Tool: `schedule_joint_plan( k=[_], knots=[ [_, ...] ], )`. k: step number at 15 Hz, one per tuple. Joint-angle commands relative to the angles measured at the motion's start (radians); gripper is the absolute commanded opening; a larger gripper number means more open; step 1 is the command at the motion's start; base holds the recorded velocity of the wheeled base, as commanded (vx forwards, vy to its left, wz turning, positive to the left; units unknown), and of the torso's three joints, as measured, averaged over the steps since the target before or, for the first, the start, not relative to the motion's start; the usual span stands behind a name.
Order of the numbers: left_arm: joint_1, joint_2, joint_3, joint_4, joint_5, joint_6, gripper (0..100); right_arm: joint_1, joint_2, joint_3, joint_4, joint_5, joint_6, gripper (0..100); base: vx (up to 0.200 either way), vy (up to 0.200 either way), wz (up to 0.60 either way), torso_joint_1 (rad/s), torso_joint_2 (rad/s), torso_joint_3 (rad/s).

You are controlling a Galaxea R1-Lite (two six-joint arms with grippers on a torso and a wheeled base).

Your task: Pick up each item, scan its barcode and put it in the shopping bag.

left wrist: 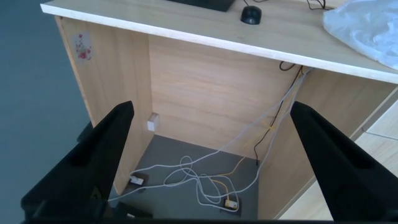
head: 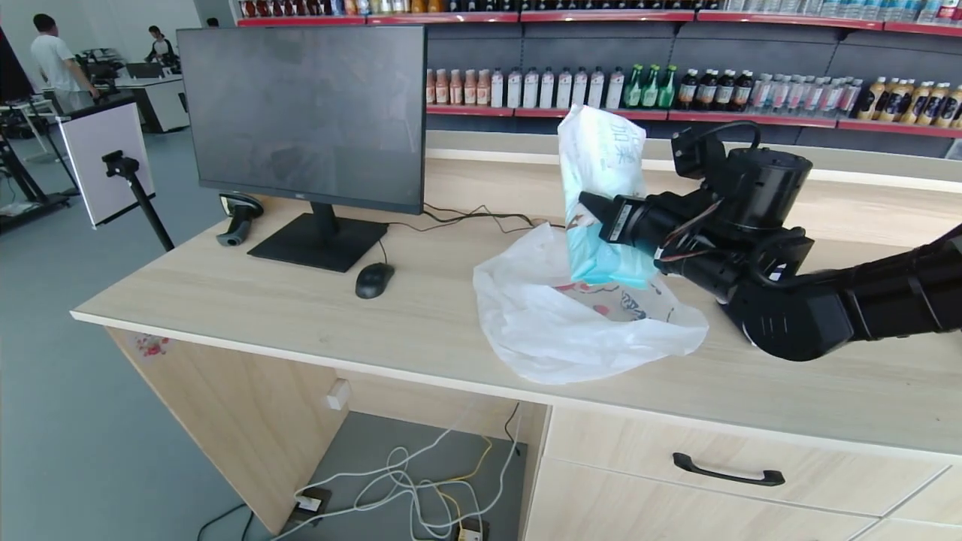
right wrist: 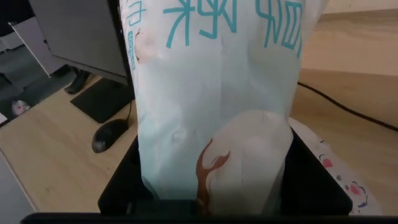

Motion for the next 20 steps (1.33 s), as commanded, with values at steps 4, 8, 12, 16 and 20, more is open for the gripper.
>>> schedule_joint_plan(
  k=[4, 8, 12, 16, 20],
  knots=[
    [0.0, 0.0, 0.0, 0.0, 0.0, -0.001, 100, -0.031, 0.038, 0.032, 0.02, 0.025, -0.015, 0, 0.0, 0.0, 0.0, 0.0, 0.0, 0.0],
    [0.0, 0.0, 0.0, 0.001, 0.0, 0.021, 100, 0.009, -0.02, 0.092, 0.115, 0.022, -0.024, 0, 0.0, 0.0, 0.0, 0.0, 0.0, 0.0],
    [0.0, 0.0, 0.0, 0.001, -0.002, 0.032, 100, 0.011, -0.068, 0.121, 0.23, 0.022, -0.035, 0, 0.0, 0.0, 0.0, 0.0, 0.0, 0.0],
    [0.0, 0.0, 0.0, 0.001, 0.0, 0.03, 100, 0.031, -0.088, 0.124, 0.333, 0.021, -0.047, 0, 0.0, 0.0, 0.0, 0.0, 0.0, 0.0],
    [0.0, 0.0, 0.0, 0.001, 0.0, 0.03, 100, 0.051, -0.074, 0.157, 0.382, 0.018, -0.061, 0, 0.0, 0.0, 0.0, 0.0, 0.0, 0.0]
  ],
)
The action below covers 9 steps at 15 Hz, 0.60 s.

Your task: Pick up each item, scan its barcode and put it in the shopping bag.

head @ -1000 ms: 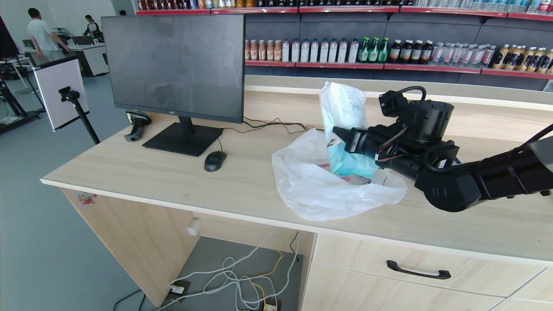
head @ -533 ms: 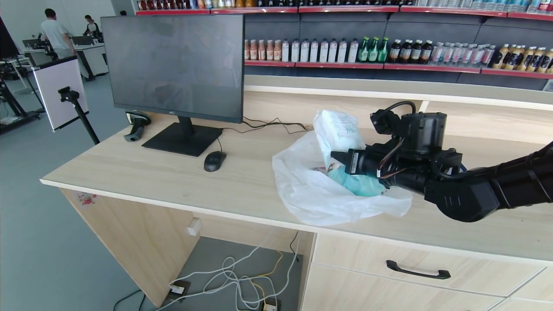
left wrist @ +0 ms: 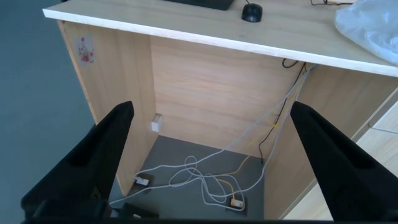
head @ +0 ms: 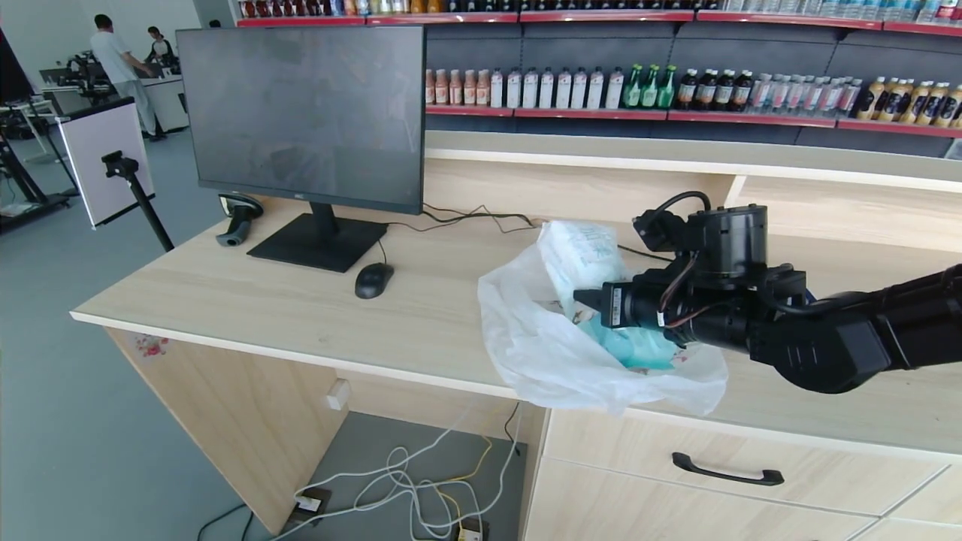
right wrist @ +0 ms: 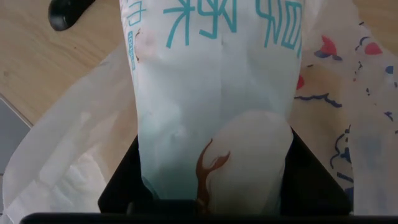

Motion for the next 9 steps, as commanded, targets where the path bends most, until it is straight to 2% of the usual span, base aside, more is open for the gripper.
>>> schedule_joint_plan(
  k=[1, 9],
  knots=[
    [0.0, 0.0, 0.0, 0.0, 0.001, -0.001, 100, 0.015, 0.008, 0.018, 0.002, 0.001, -0.002, 0, 0.0, 0.0, 0.0, 0.0, 0.0, 0.0],
    [0.0, 0.0, 0.0, 0.0, 0.001, -0.008, 100, 0.012, 0.102, -0.007, 0.002, -0.02, -0.008, 0, 0.0, 0.0, 0.0, 0.0, 0.0, 0.0]
  ],
)
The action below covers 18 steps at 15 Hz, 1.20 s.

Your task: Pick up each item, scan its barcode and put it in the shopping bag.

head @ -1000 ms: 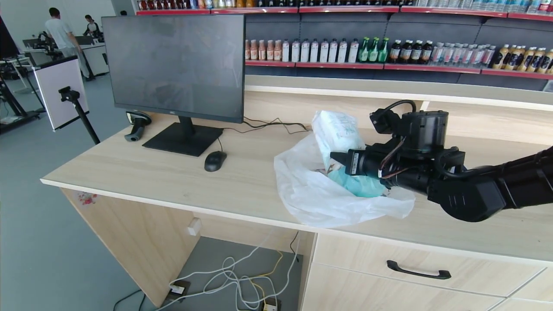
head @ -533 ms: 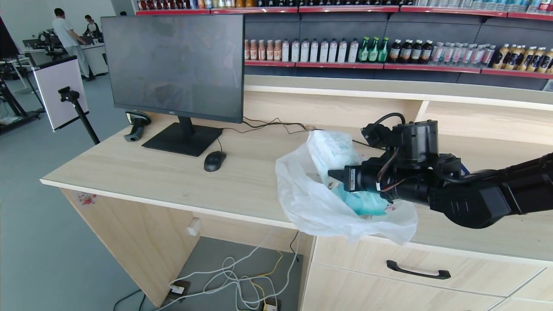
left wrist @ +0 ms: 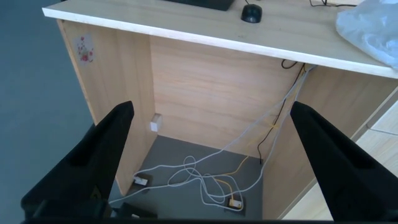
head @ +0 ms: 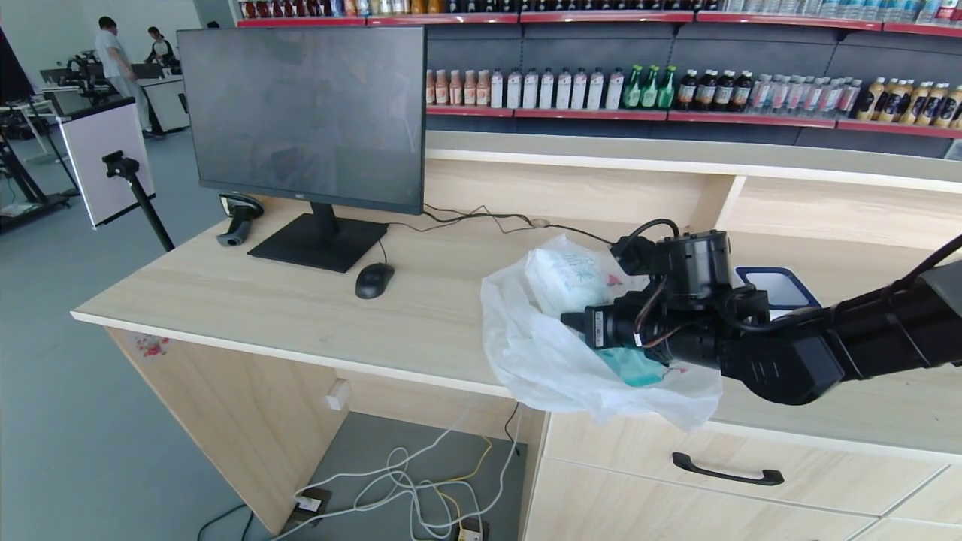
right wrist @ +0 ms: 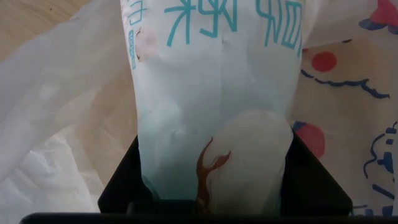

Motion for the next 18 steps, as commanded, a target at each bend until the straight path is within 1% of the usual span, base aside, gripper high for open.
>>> schedule_joint_plan(
  k=[1, 3, 6, 9, 11, 17, 18],
  knots=[
    [0.0, 0.0, 0.0, 0.0, 0.001, -0.002, 100, -0.004, 0.029, -0.006, 0.004, -0.015, -0.001, 0, 0.0, 0.0, 0.0, 0.0, 0.0, 0.0],
    [0.0, 0.0, 0.0, 0.0, 0.001, -0.013, 100, -0.028, 0.035, -0.005, 0.004, -0.05, -0.001, 0, 0.0, 0.0, 0.0, 0.0, 0.0, 0.0],
    [0.0, 0.0, 0.0, 0.0, 0.001, -0.013, 100, -0.08, 0.034, -0.005, 0.005, -0.07, -0.003, 0, 0.0, 0.0, 0.0, 0.0, 0.0, 0.0],
    [0.0, 0.0, 0.0, 0.0, 0.001, -0.013, 100, -0.077, 0.029, -0.014, 0.005, -0.076, -0.001, 0, 0.0, 0.0, 0.0, 0.0, 0.0, 0.0],
    [0.0, 0.0, 0.0, 0.0, 0.001, -0.013, 100, -0.077, 0.032, -0.019, 0.005, -0.111, 0.002, 0, 0.0, 0.0, 0.0, 0.0, 0.0, 0.0],
    [0.0, 0.0, 0.0, 0.0, 0.001, -0.013, 100, -0.076, 0.032, -0.019, 0.004, -0.113, 0.005, 0, 0.0, 0.0, 0.0, 0.0, 0.0, 0.0],
    [0.0, 0.0, 0.0, 0.0, 0.001, -0.013, 100, -0.071, 0.026, -0.016, 0.004, -0.111, 0.005, 100, 0.0, 0.0, 0.0, 0.0, 0.0, 0.0]
  ],
)
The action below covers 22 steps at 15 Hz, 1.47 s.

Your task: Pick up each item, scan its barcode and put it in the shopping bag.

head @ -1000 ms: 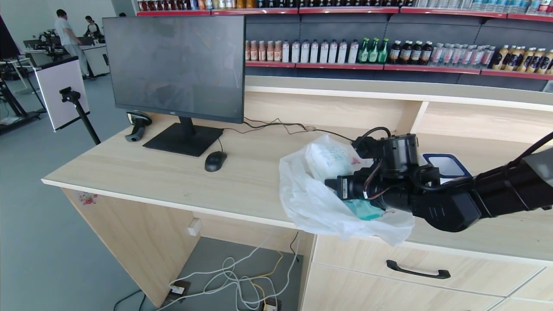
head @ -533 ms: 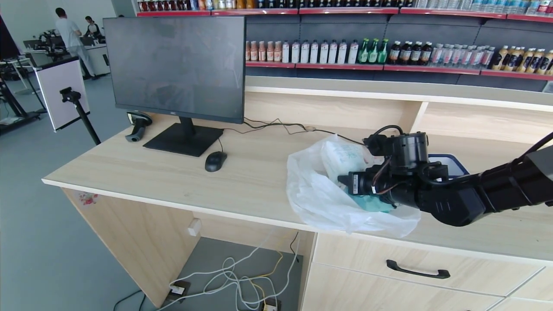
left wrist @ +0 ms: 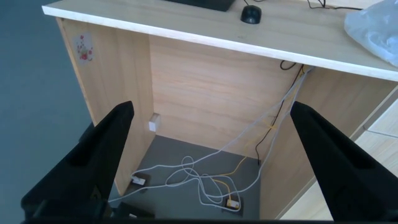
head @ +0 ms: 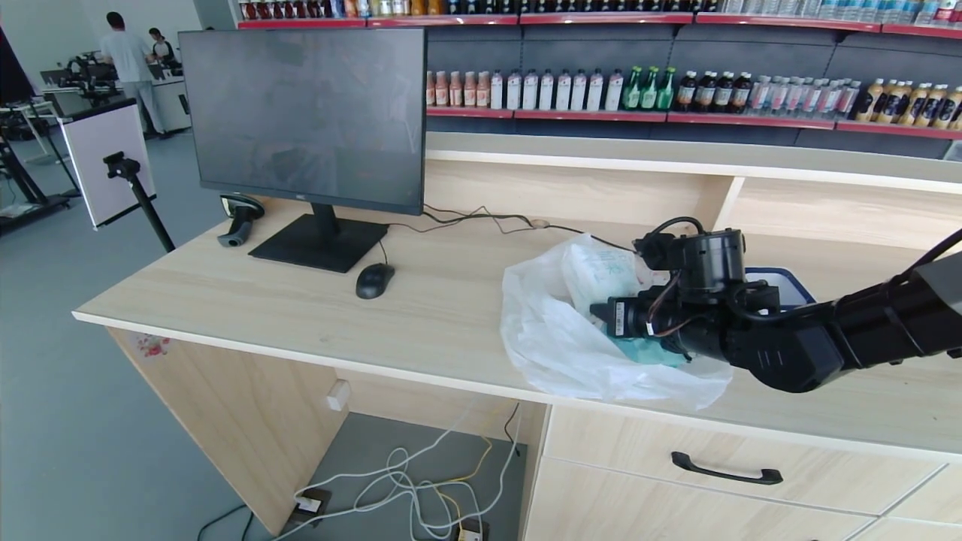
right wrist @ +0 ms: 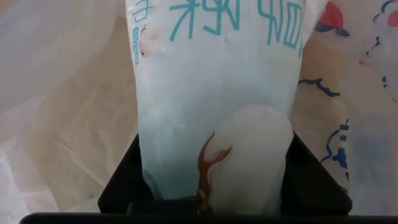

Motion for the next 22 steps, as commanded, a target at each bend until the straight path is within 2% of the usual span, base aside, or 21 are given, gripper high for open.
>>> schedule_joint_plan(
  k=[1, 6, 10, 13, 14, 16, 17, 18, 19, 22],
  knots=[
    [0.0, 0.0, 0.0, 0.0, 0.001, 0.0, 100, 0.006, -0.003, 0.002, -0.001, 0.002, 0.0, 100, 0.0, 0.0, 0.0, 0.0, 0.0, 0.0],
    [0.0, 0.0, 0.0, 0.0, 0.001, 0.0, 100, 0.015, -0.031, -0.002, -0.113, 0.001, -0.005, 100, 0.0, 0.0, 0.0, 0.0, 0.0, 0.0],
    [0.0, 0.0, 0.0, 0.0, 0.001, 0.001, 100, 0.018, -0.118, 0.001, -0.144, 0.001, -0.005, 100, 0.0, 0.0, 0.0, 0.0, 0.0, 0.0],
    [0.0, 0.0, 0.0, 0.0, 0.001, 0.0, 100, 0.026, -0.186, 0.018, -0.212, -0.003, -0.055, 100, 0.0, 0.0, 0.0, 0.0, 0.0, 0.0],
    [0.0, 0.0, 0.0, 0.0, 0.001, 0.0, 100, 0.049, -0.207, 0.035, -0.279, -0.007, -0.069, 100, 0.0, 0.0, 0.0, 0.0, 0.0, 0.0],
    [0.0, 0.0, 0.0, 0.0, 0.001, 0.001, 100, 0.055, -0.212, 0.036, -0.501, -0.009, -0.134, 100, 0.0, 0.0, 0.0, 0.0, 0.0, 0.0],
    [0.0, 0.0, 0.0, 0.0, 0.001, 0.0, 100, 0.058, -0.195, 0.045, -0.693, 0.005, -0.161, 100, 0.0, 0.0, 0.0, 0.0, 0.0, 0.0],
    [0.0, 0.0, 0.0, 0.0, 0.001, 0.0, 100, 0.061, -0.178, 0.062, -0.825, 0.007, -0.174, 100, 0.0, 0.0, 0.0, 0.0, 0.0, 0.0],
    [0.0, 0.0, 0.0, 0.0, 0.001, 0.0, 100, 0.058, -0.178, 0.093, -0.917, -0.001, -0.183, 100, 0.0, 0.0, 0.0, 0.0, 0.0, 0.0],
    [0.0, 0.0, 0.0, 0.0, 0.001, 0.001, 100, 0.061, -0.196, 0.235, -1.071, -0.006, -0.183, 100, 0.0, 0.0, 0.0, 0.0, 0.0, 0.0]
  ],
)
